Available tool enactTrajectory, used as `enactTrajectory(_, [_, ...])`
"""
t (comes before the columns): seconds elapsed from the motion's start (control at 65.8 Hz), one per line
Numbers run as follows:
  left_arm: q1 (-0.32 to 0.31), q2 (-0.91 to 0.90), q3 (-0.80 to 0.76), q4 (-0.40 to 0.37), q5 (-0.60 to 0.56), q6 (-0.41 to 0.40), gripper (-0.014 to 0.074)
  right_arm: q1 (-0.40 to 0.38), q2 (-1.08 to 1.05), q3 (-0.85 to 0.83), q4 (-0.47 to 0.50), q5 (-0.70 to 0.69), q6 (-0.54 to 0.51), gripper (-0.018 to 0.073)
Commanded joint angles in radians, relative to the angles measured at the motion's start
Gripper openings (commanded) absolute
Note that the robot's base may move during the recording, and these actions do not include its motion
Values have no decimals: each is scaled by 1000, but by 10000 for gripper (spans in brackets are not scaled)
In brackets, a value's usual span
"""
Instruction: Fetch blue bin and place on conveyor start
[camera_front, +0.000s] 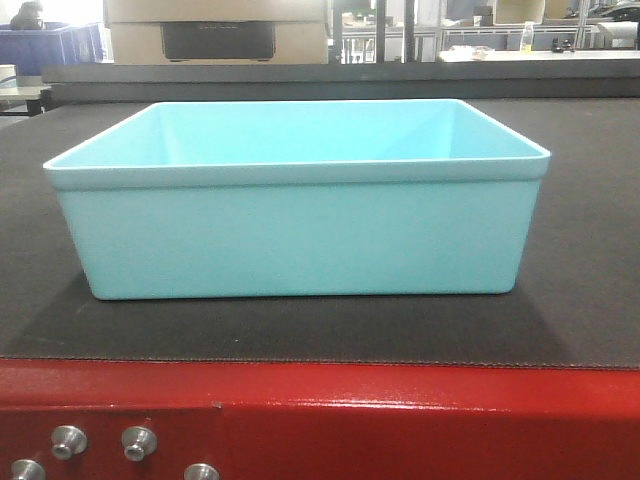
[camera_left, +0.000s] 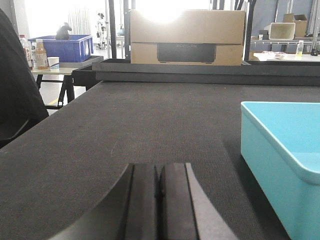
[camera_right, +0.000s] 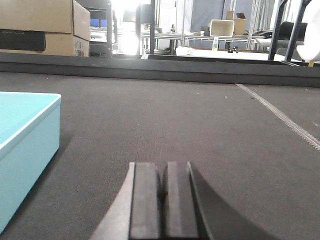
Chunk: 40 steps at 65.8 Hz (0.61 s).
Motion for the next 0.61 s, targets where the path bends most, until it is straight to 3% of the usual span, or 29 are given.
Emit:
enactTrajectory(0.0, [3,-6,-1,-6,-13,3,-111,1,-3,0,-8,-12,-7,-162])
enactTrajectory(0.592, [3,-6,-1,-6,-13,3,-111,1,-3,0,-8,-12,-7,-162])
